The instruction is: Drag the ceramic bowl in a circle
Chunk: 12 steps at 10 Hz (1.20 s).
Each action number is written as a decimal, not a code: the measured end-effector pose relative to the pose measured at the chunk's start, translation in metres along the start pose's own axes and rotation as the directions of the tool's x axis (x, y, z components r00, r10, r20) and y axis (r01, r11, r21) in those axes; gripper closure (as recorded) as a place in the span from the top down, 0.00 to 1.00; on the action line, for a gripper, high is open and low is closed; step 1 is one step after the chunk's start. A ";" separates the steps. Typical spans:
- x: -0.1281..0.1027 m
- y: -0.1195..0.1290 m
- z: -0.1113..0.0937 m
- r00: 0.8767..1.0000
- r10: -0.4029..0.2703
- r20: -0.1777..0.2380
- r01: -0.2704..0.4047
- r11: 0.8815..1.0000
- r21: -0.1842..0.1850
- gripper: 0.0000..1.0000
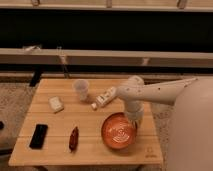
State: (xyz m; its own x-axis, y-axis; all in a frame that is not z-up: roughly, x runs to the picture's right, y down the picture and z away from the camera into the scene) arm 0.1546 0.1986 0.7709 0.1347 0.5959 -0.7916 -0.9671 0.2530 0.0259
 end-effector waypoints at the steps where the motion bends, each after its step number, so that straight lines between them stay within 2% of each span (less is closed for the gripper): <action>1: -0.004 0.011 -0.005 0.999 -0.027 0.021 0.027 1.000 -0.001 0.00; 5: -0.035 0.038 -0.017 0.991 -0.094 0.090 0.094 0.996 0.006 0.00; 8: -0.059 0.027 -0.007 0.991 -0.089 0.104 0.089 0.996 0.008 0.00; 12: -0.097 -0.003 0.003 0.992 -0.042 0.118 0.039 0.999 0.026 0.00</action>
State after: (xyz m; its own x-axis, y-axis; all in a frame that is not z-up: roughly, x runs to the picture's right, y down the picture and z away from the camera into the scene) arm 0.1449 0.1428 0.8496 0.1997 0.6709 -0.7142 -0.9552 0.2958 0.0109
